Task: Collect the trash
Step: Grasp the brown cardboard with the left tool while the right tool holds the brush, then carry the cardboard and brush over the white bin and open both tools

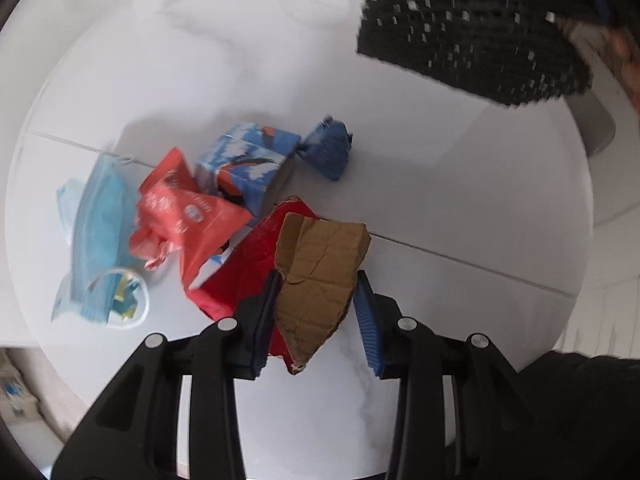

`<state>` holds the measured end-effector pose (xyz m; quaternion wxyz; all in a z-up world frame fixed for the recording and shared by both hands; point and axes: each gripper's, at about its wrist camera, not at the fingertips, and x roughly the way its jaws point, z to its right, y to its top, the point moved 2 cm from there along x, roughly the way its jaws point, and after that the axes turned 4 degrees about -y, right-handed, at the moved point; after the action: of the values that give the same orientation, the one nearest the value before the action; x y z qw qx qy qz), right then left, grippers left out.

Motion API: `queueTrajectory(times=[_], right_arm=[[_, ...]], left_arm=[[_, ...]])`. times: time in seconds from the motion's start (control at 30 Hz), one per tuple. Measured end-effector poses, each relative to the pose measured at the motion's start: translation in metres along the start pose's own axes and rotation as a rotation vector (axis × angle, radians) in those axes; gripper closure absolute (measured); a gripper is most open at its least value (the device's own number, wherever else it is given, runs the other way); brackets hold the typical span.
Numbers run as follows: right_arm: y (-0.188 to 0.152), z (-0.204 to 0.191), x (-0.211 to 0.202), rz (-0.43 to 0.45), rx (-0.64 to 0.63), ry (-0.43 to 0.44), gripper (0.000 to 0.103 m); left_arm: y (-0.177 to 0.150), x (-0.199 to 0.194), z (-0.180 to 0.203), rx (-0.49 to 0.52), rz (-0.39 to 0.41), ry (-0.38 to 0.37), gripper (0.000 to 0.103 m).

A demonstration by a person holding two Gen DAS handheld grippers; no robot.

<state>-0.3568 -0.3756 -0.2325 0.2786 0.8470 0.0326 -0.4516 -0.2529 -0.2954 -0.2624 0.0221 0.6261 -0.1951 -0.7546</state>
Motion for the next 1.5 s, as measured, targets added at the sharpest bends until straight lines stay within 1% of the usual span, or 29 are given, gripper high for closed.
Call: queueTrajectory(times=[0.1,0.2,0.3,0.33,0.4,0.47,0.5,0.53,0.6,0.63,0.73,0.8,0.83,0.87,0.9,0.93,0.97,1.03,1.07,1.1,1.17,1.2,1.27,1.3,1.33,1.4,1.43,1.47,1.5], right_arm=[[0.0,-0.012,-0.004,0.004,-0.022,0.004,0.087],[-0.003,-0.036,-0.009,0.003,-0.059,0.018,0.087],[-0.011,-0.073,-0.009,-0.012,-0.12,0.056,0.087],[-0.015,-0.091,-0.007,-0.023,-0.15,0.076,0.087],[-0.024,-0.122,-0.002,-0.049,-0.195,0.121,0.087],[-0.037,-0.159,0.009,-0.085,-0.248,0.172,0.087],[-0.042,-0.173,0.013,-0.099,-0.265,0.186,0.087],[-0.051,-0.197,0.02,-0.124,-0.294,0.208,0.087],[-0.06,-0.223,0.03,-0.154,-0.326,0.23,0.087],[-0.068,-0.241,0.036,-0.176,-0.348,0.242,0.087],[-0.088,-0.282,0.054,-0.232,-0.393,0.255,0.087],[-0.099,-0.302,0.064,-0.261,-0.409,0.253,0.087],[-0.105,-0.315,0.071,-0.279,-0.419,0.25,0.087],[-0.109,-0.323,0.075,-0.289,-0.426,0.248,0.087],[-0.114,-0.331,0.079,-0.297,-0.433,0.243,0.087],[-0.119,-0.341,0.084,-0.303,-0.443,0.234,0.087],[-0.123,-0.347,0.087,-0.306,-0.451,0.227,0.087],[-0.13,-0.36,0.094,-0.306,-0.474,0.204,0.087],[-0.133,-0.364,0.098,-0.304,-0.489,0.193,0.086],[-0.137,-0.372,0.103,-0.301,-0.512,0.175,0.086],[-0.145,-0.379,0.109,-0.304,-0.541,0.167,0.086],[-0.149,-0.383,0.114,-0.305,-0.56,0.159,0.086],[-0.163,-0.39,0.129,-0.318,-0.605,0.152,0.085],[-0.171,-0.392,0.138,-0.33,-0.621,0.146,0.085],[-0.182,-0.396,0.152,-0.348,-0.636,0.15,0.084],[-0.2,-0.399,0.177,-0.386,-0.652,0.152,0.08],[-0.208,-0.4,0.189,-0.402,-0.658,0.152,0.068],[-0.218,-0.4,0.204,-0.418,-0.664,0.139,0.049],[-0.228,-0.4,0.218,-0.428,-0.671,0.119,0.038]], left_arm=[[-0.012,-0.022,-0.003,-0.048,0.051,-0.004,0.067],[-0.036,-0.055,-0.011,-0.11,0.112,0.002,0.067],[-0.073,-0.094,-0.029,-0.203,0.165,0.035,0.066],[-0.091,-0.108,-0.037,-0.247,0.18,0.064,0.066],[-0.122,-0.123,-0.053,-0.316,0.187,0.105,0.066],[-0.161,-0.132,-0.079,-0.407,0.177,0.145,0.065],[-0.176,-0.131,-0.088,-0.441,0.168,0.156,0.065],[-0.198,-0.13,-0.101,-0.495,0.152,0.164,0.065],[-0.229,-0.123,-0.119,-0.56,0.136,0.168,0.065],[-0.247,-0.115,-0.13,-0.593,0.12,0.165,0.064],[-0.293,-0.085,-0.161,-0.685,0.066,0.155,0.058],[-0.321,-0.066,-0.18,-0.764,0.039,0.107,0.052],[-0.333,-0.059,-0.188,-0.808,0.035,0.075,0.046],[-0.34,-0.053,-0.194,-0.838,0.034,0.056,0.04],[-0.348,-0.049,-0.198,-0.87,0.038,0.04,0.038],[-0.355,-0.048,-0.201,-0.892,0.045,0.035,0.033],[-0.361,-0.049,-0.204,-0.908,0.044,0.043,0.023],[-0.371,-0.058,-0.211,-0.937,0.022,0.112,0.014],[-0.377,-0.067,-0.213,-0.957,0.032,0.145,0.012],[-0.383,-0.081,-0.214,-0.983,0.06,0.169,0.011],[-0.392,-0.106,-0.217,-1.034,0.105,0.219,0.008],[-0.398,-0.121,-0.214,-1.05,0.12,0.244,0.008],[-0.416,-0.162,-0.213,-1.09,0.166,0.316,0.008],[-0.42,-0.175,-0.212,-1.101,0.174,0.342,0.008],[-0.426,-0.189,-0.211,-1.114,0.182,0.383,0.008],[-0.435,-0.211,-0.211,-1.127,0.197,0.431,0.008],[-0.438,-0.22,-0.209,-1.136,0.2,0.463,0.008],[-0.44,-0.227,-0.207,-1.145,0.203,0.491,0.008],[-0.442,-0.234,-0.206,-1.151,0.207,0.509,0.008]])
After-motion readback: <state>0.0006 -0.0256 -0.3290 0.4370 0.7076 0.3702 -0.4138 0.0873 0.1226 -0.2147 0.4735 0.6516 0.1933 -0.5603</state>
